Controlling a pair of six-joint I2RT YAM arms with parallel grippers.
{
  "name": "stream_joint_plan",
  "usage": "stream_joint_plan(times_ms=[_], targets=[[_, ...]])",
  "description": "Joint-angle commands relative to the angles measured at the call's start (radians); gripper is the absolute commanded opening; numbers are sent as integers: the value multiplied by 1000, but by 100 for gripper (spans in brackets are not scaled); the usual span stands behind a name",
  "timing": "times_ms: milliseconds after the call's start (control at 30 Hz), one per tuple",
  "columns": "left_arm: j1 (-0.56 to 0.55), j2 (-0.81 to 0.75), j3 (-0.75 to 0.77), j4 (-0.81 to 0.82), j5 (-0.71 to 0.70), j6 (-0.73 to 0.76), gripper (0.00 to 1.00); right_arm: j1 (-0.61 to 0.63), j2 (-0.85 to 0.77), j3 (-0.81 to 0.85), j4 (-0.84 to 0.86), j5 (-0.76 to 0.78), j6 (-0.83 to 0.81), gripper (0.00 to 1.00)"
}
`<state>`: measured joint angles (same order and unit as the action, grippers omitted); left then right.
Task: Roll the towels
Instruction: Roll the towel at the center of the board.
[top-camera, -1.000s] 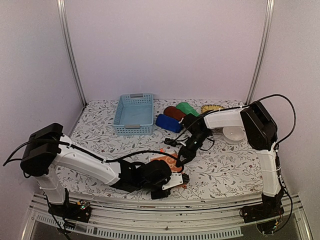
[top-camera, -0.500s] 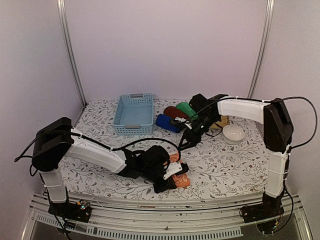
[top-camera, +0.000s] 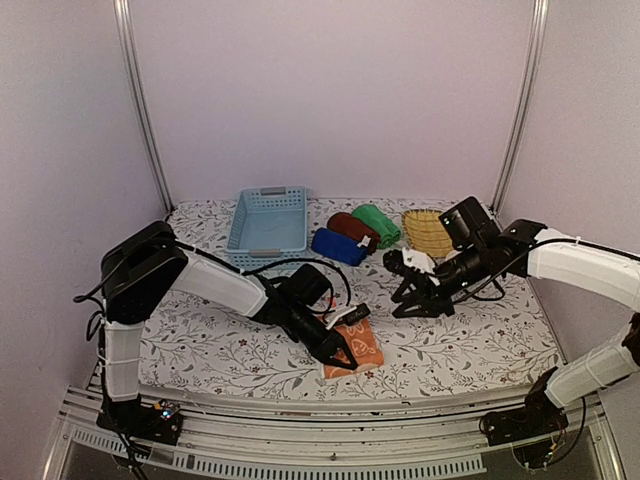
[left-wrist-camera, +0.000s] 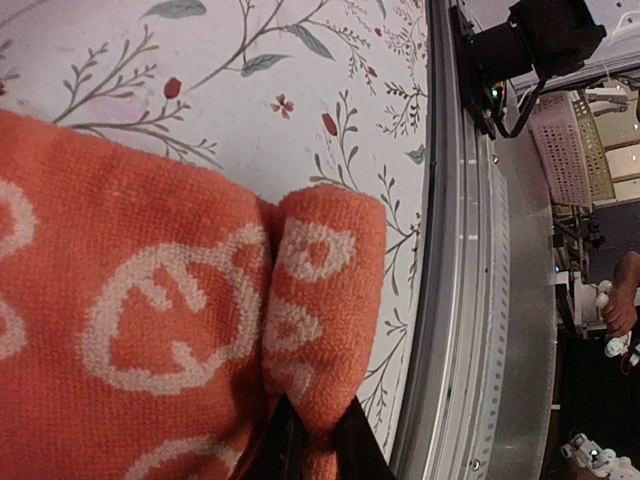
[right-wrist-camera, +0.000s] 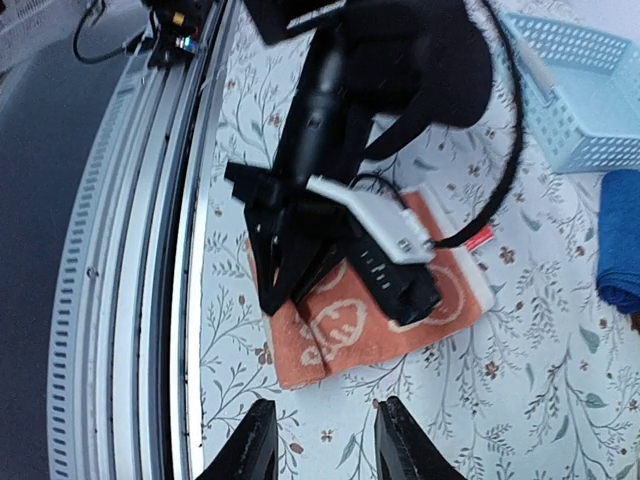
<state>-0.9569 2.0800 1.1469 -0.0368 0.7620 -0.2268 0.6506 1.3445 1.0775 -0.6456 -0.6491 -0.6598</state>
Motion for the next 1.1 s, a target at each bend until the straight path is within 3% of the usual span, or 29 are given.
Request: stream_joint_plan(times_ms=[0, 233, 467, 633, 733, 967, 1067], targets=[[19, 96, -10, -164, 17, -96, 8, 118, 21, -157, 149, 179, -104, 36], [42, 94, -43, -116, 28, -174, 7, 279, 137, -227, 300, 321, -102, 41], [49, 97, -62, -77, 29, -182, 5, 336, 261, -193, 340, 362, -129, 42], [51, 98, -66, -60, 30, -182, 3, 339, 338, -186, 375, 381, -141, 39], [53, 96, -64, -58, 34, -174, 4, 339, 373, -178, 390, 372, -154, 31], [56, -17, -89, -64, -17, -114, 25, 340, 472, -99, 264, 308, -186, 12], [56, -159, -155, -55, -137, -87, 35, 334, 475, -90, 219, 252, -166, 9]])
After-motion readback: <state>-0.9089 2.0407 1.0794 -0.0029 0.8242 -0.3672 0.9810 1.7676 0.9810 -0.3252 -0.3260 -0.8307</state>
